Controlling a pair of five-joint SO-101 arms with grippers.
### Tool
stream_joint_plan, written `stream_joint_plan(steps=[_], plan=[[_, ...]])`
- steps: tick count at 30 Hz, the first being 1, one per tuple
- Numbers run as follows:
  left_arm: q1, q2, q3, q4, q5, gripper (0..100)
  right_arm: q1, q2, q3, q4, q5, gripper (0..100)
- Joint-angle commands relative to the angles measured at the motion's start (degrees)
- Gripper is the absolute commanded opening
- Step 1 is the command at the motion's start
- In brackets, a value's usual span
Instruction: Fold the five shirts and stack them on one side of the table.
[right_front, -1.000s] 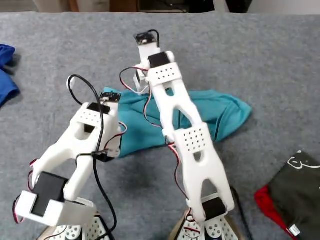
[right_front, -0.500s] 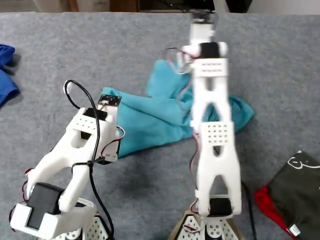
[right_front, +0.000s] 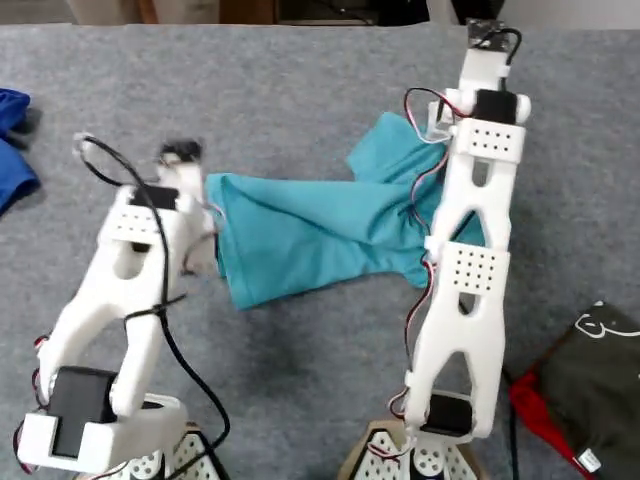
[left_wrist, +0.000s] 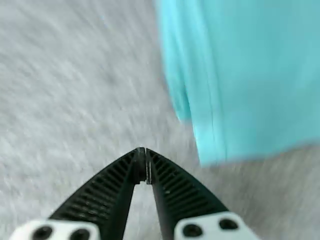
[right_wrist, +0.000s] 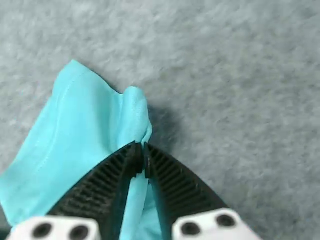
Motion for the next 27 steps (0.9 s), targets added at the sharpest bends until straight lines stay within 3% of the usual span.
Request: stream_joint_plan(steps=[1, 5, 10, 14, 21, 23, 27], plan=[[-0.97, 1.54, -5.98, -4.31, 3.6, 2, 2.15, 2.59, -2.95, -7.21, -2.02, 0.6], [1.85, 8.92, -7.47, -8.35, 7.3, 12, 1.63, 7.87, -3.47, -15.56, -11.43, 0.6], [-1.67, 16.92, -15.82, -11.16, 13.27, 22, 1.36, 12.09, -3.47, -26.99, -21.89, 0.6], [-3.52, 23.96, -25.23, -11.78, 16.53, 23, 1.63, 12.44, -4.97, -27.78, -22.95, 0.6], [-0.44, 33.98, -33.93, -10.99, 19.6, 22, 1.71, 13.14, -5.23, -28.13, -20.92, 0.9], [0.88, 32.84, -34.73, -5.8, 19.08, 21, 1.45, 13.32, -5.23, -28.22, -19.25, 0.9], [3.43, 26.77, -34.64, 5.8, 11.16, 14, 1.27, 13.32, -5.23, -28.22, -18.99, 0.9]])
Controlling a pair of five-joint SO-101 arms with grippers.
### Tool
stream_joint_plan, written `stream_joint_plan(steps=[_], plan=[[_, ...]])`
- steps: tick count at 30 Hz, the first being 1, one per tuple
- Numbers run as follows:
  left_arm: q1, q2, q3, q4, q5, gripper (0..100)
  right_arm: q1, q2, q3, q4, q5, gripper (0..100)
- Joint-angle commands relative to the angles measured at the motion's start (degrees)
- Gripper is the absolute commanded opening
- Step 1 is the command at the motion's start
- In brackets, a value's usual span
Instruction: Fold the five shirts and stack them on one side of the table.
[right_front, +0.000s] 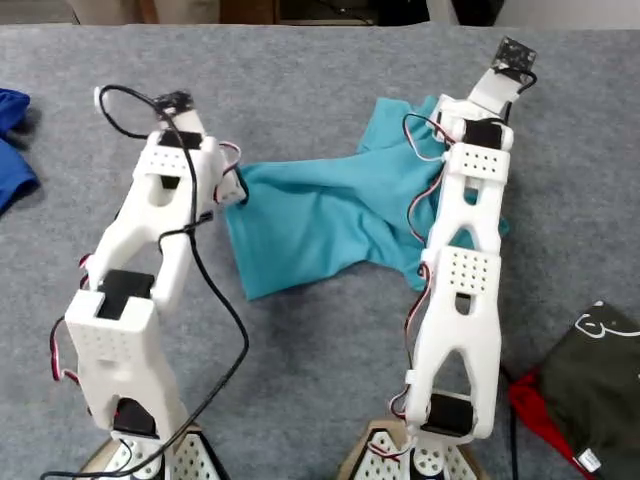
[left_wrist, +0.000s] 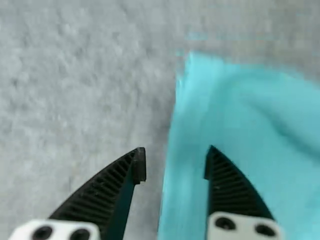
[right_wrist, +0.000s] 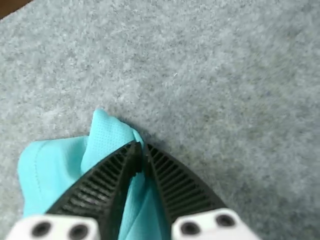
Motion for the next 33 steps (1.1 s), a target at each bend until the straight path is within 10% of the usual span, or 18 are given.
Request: stream_joint_plan(steps=[1, 33], plan=[[1.23, -7.87, -1.41, 8.0, -4.75, 13, 0.31, -0.31, -3.21, -1.32, 0.62, 0.9], [5.19, -15.43, 24.7, -12.75, 0.97, 13, -0.4, -0.22, -2.77, 1.93, 0.53, 0.7]])
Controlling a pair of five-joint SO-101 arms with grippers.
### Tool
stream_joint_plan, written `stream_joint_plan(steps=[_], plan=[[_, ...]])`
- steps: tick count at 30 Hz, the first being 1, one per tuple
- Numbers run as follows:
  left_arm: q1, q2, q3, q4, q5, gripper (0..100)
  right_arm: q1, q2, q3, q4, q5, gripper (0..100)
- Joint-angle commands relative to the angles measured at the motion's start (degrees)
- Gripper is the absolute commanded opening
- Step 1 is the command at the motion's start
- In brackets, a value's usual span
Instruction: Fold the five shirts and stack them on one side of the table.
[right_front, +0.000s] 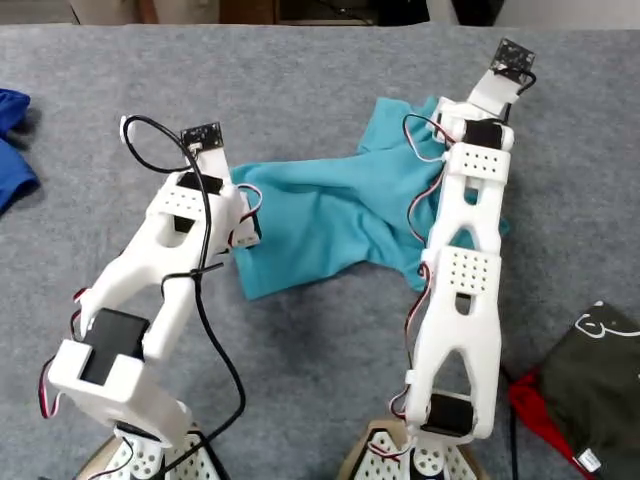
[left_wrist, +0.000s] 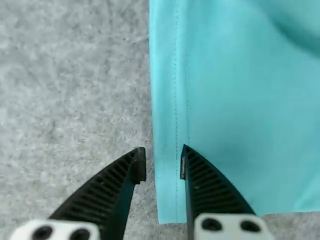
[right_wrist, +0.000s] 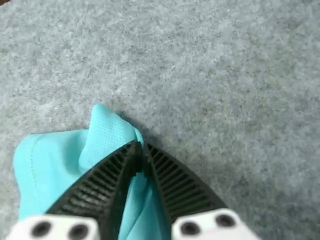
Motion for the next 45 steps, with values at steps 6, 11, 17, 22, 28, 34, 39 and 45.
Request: stream_joint_plan(steps=[6, 11, 17, 22, 28, 34, 39, 45], plan=[[-0.26, -0.04, -0.44, -1.14, 0.88, 13, -0.4, -0.22, -2.77, 0.18, 0.44, 0.8], [0.97, -0.04, -0.44, -1.14, 5.36, 13, -0.48, -0.22, -2.77, 0.18, 0.44, 0.8], [3.08, 0.04, 2.37, -4.66, 5.36, 13, -0.48, -0.22, -2.77, 0.18, 0.44, 0.7], [2.73, 0.04, 2.9, -5.63, 5.36, 12, -0.48, -0.22, -2.77, 0.18, 0.44, 0.7], [2.2, -0.04, 3.34, -5.36, 4.92, 12, -0.4, -0.22, -2.77, 0.18, 0.44, 0.7], [-1.58, 0.04, 3.25, -5.63, 5.01, 12, -0.4, -0.22, -2.77, 0.18, 0.44, 0.7], [-1.41, 0.04, 3.34, -5.71, 5.01, 12, -0.4, -0.22, -2.77, 0.18, 0.44, 0.7], [-1.41, 0.04, 3.25, -5.71, 5.19, 11, -0.4, -0.22, -2.77, 0.18, 0.44, 0.7]])
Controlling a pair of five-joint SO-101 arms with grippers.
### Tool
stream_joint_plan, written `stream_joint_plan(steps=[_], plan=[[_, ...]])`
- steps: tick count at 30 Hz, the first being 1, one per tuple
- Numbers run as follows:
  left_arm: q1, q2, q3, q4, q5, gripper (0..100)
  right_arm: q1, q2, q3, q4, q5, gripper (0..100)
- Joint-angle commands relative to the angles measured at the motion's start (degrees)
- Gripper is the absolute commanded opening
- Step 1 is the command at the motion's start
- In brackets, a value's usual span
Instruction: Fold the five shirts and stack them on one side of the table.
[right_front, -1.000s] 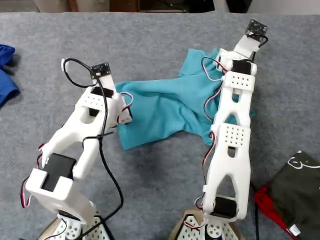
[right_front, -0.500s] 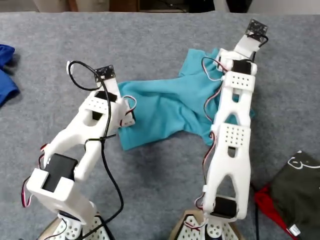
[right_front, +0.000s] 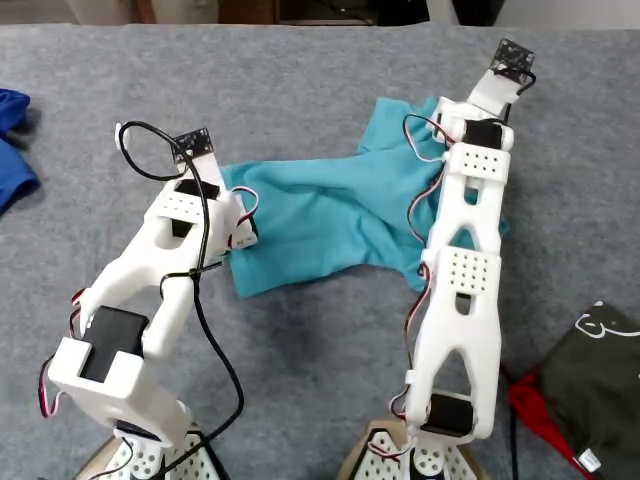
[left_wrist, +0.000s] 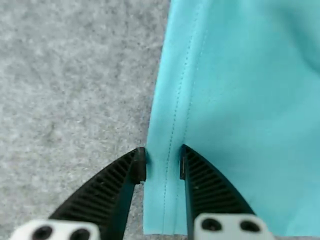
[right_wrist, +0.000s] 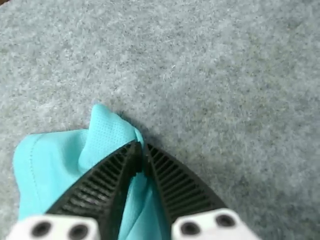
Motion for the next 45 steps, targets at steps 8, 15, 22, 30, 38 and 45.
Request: stream_joint_plan(steps=[8, 15, 22, 30, 38, 45], plan=[[-0.35, -0.22, 0.18, -2.37, 0.18, 2, -0.4, -0.22, -2.77, 0.18, 0.44, 0.7], [-0.35, -0.22, 0.09, -2.46, 0.44, 2, -0.31, -0.22, -3.12, 0.18, 0.44, 0.9], [-1.23, -2.15, -4.13, 2.64, 0.26, 2, -0.04, -1.63, -4.26, 0.35, 0.09, 0.9], [-5.54, -10.42, -12.13, 11.69, 0.26, 2, -2.42, -14.55, -4.0, 15.74, 2.2, 10.1], [-5.71, -21.41, -23.3, 19.25, -2.46, 2, -0.57, -26.68, -4.09, 20.04, 2.37, 22.7], [-5.89, -28.0, -32.7, 25.85, -7.65, 2, 3.21, -36.0, -3.91, 26.37, 4.22, 23.7]])
